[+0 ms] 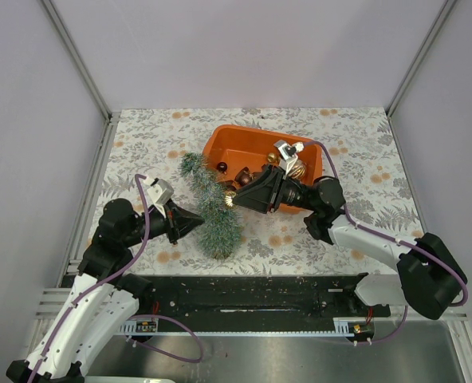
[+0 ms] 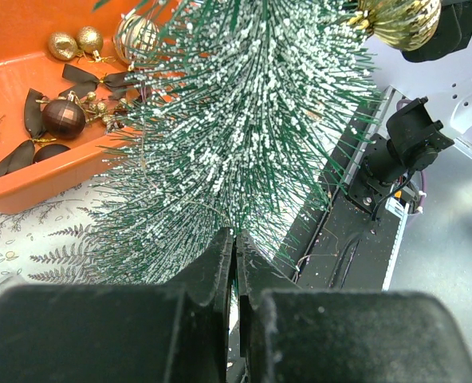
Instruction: Decorate the small christmas tree
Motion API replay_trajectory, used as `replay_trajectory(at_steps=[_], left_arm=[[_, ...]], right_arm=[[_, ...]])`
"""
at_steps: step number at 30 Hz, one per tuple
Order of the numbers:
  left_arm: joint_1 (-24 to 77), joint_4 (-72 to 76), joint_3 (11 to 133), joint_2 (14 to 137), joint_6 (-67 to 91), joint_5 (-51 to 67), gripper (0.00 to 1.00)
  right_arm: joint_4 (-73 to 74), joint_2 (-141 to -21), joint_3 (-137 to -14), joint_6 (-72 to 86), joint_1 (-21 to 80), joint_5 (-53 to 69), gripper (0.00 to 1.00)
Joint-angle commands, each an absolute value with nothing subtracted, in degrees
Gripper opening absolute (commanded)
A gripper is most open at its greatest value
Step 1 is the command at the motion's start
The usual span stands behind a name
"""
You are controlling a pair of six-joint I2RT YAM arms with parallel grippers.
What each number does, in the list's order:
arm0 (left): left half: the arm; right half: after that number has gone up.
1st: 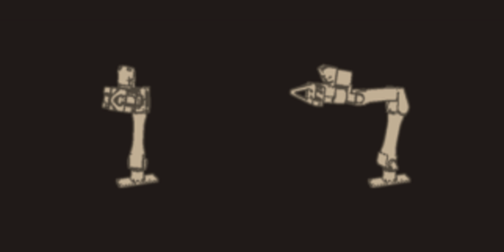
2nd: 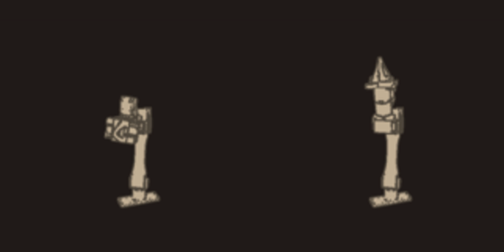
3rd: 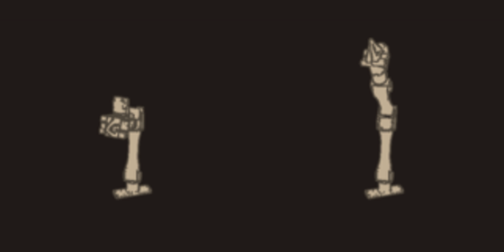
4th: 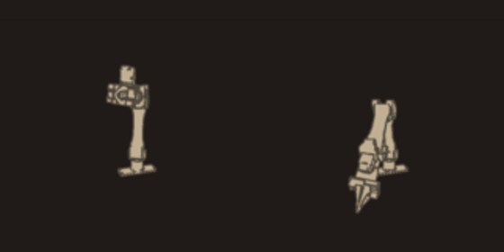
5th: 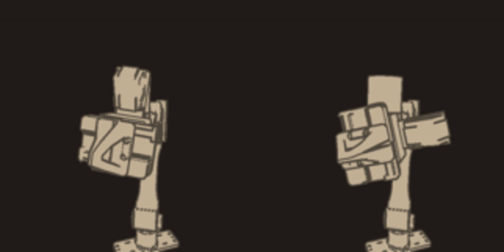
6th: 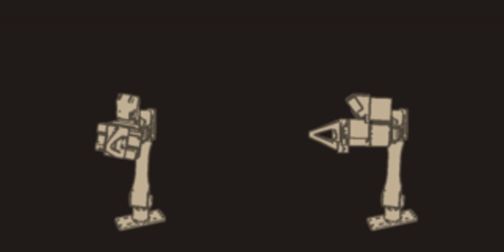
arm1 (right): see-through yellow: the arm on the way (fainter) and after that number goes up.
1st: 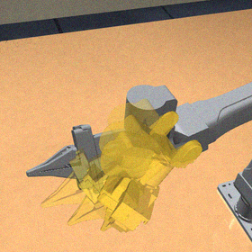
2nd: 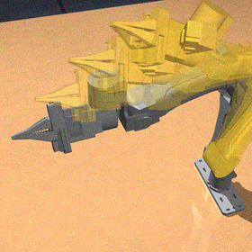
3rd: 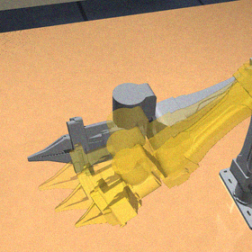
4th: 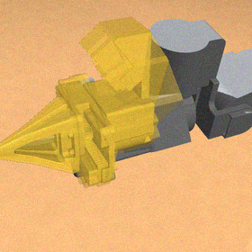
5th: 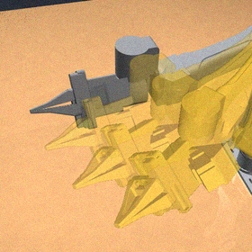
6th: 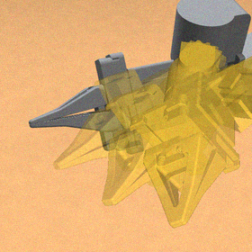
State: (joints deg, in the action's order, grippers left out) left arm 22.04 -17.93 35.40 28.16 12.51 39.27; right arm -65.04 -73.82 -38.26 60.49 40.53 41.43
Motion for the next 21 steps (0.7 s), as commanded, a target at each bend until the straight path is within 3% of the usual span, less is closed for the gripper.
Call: replay_trajectory(at_steps=[1, 21], left_arm=[[21.36, -16.17, 35.86, 25.58, 13.18, 39.73, 0.05], [21.53, -14.77, 39.2, 27.86, 13.18, 40.87, 0.05]], right_arm=[[-68.38, -74.18, -41.22, 60.56, 41.05, 40.69, 0.02], [-68.65, -74.09, -40.78, 60.91, 41.13, 40.08, 0.02]])
